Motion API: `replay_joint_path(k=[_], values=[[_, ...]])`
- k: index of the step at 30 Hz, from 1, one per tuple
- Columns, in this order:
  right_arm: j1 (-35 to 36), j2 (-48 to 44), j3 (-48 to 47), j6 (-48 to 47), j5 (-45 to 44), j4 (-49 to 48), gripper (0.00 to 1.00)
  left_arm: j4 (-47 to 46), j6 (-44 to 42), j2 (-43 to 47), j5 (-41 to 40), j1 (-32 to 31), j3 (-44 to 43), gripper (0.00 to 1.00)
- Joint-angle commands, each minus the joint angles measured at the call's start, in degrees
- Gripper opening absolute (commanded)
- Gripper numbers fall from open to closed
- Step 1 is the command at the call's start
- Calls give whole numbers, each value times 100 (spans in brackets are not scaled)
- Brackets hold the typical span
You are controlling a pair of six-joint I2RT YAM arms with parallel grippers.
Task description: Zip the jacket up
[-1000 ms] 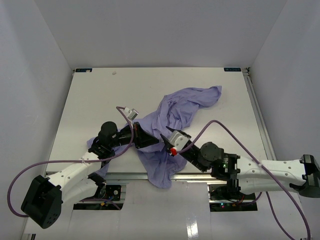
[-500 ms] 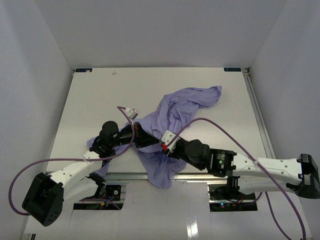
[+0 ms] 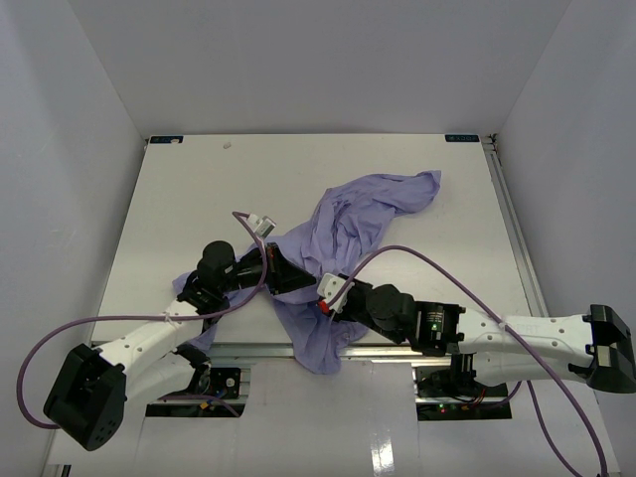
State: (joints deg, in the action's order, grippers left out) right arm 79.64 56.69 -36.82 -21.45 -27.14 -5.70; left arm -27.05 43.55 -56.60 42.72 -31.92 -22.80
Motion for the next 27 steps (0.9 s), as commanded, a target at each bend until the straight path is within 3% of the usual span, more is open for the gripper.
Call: replay_joint_path(k=[1,14,20,27], values=[[34,28,7,-211,-178,-546,43,-126,5,114,-9,46,92,0],[34,501,-147,-332,-498,-688,34,-120,13,193,9,46,166,0],[34,598,-245,-352,-938,-733,12,-82,-38,158,9,46,171,0],[34,467,-539,-492,-1004,-570,8,148,-295,95,-159,46,180,0]])
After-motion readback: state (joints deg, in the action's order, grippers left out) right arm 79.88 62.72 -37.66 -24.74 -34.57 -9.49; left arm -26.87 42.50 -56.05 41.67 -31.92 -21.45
